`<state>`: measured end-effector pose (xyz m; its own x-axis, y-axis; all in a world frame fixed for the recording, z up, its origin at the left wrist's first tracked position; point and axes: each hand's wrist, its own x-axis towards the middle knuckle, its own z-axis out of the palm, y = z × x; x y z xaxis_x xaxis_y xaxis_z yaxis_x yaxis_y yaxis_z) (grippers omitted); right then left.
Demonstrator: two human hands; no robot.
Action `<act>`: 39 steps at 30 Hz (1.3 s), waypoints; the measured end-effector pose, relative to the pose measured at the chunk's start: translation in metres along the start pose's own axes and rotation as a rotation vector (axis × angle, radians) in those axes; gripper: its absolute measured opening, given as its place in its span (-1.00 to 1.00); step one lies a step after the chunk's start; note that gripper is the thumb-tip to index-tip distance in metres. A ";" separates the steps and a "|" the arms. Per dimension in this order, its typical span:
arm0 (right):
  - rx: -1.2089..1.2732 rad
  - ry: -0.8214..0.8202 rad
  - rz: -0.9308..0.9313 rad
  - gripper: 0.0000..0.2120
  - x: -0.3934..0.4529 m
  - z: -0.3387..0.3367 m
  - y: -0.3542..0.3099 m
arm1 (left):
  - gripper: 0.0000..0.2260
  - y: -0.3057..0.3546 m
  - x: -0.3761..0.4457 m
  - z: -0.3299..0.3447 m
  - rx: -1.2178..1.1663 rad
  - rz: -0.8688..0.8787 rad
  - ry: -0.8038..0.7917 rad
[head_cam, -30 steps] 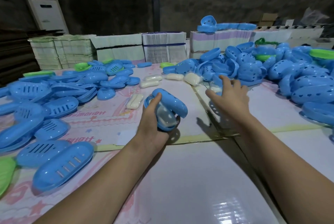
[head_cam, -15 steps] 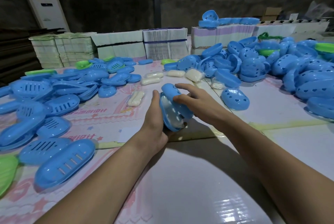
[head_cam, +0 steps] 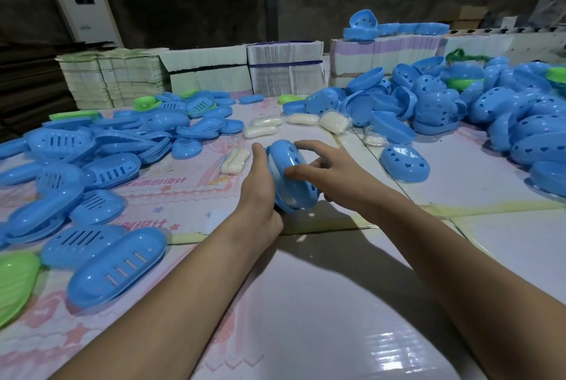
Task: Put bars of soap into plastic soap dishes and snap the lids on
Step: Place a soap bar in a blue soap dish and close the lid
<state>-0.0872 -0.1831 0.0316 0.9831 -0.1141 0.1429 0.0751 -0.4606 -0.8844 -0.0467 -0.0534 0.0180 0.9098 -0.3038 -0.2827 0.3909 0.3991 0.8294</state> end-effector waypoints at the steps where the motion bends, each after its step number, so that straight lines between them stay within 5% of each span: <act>1: 0.014 0.004 0.001 -0.48 0.000 0.001 -0.001 | -0.42 0.001 0.000 -0.001 -0.001 0.001 0.003; 14: 0.045 0.049 -0.009 -0.48 -0.009 0.014 -0.007 | -0.37 0.000 -0.001 -0.002 -0.040 -0.016 -0.041; 28: 0.159 0.095 -0.014 -0.56 -0.011 0.015 -0.010 | -0.58 0.000 -0.004 -0.001 -0.097 0.043 -0.166; 39: 0.336 0.021 0.119 -0.69 -0.013 0.007 -0.012 | -0.57 -0.005 0.001 0.000 0.028 0.180 -0.108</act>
<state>-0.0995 -0.1704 0.0373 0.9849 -0.1696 0.0359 0.0141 -0.1279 -0.9917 -0.0476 -0.0562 0.0133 0.9439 -0.3211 -0.0766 0.2177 0.4312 0.8756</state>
